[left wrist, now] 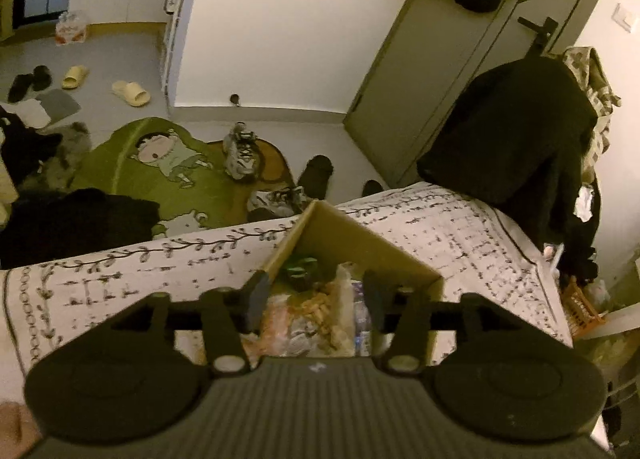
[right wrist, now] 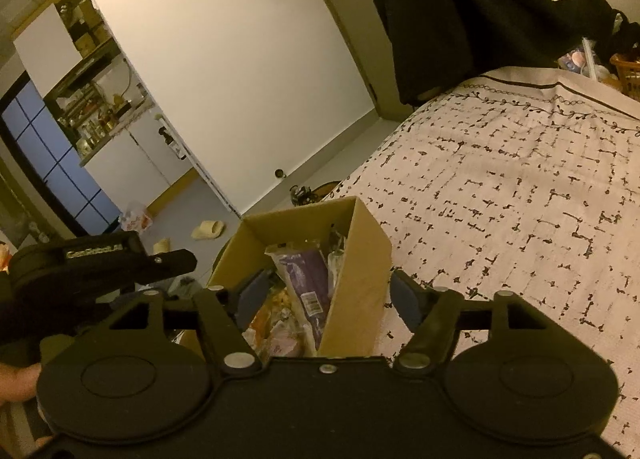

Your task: Organize snacks

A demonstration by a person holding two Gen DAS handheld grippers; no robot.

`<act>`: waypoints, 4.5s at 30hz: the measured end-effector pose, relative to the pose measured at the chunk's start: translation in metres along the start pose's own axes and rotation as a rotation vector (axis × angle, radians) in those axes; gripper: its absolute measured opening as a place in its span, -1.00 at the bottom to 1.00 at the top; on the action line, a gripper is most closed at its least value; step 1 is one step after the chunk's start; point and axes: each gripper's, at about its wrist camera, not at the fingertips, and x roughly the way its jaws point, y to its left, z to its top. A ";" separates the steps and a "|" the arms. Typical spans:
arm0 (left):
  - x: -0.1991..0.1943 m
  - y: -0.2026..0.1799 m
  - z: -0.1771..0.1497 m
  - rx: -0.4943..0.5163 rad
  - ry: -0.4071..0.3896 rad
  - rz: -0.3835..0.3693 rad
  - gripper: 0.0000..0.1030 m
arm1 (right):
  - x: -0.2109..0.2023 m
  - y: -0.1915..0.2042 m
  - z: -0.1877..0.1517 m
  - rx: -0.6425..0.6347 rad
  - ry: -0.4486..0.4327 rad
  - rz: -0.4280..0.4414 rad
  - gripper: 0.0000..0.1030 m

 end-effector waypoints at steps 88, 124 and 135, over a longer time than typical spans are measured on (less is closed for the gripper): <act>-0.184 0.077 -0.085 0.324 -0.127 -0.107 1.00 | -0.127 0.091 -0.081 -0.333 -0.082 -0.119 1.00; -0.175 0.076 -0.100 0.374 -0.120 -0.094 1.00 | -0.124 0.086 -0.085 -0.311 -0.066 -0.134 1.00; -0.175 0.076 -0.100 0.369 -0.126 -0.092 1.00 | -0.124 0.085 -0.085 -0.315 -0.065 -0.131 1.00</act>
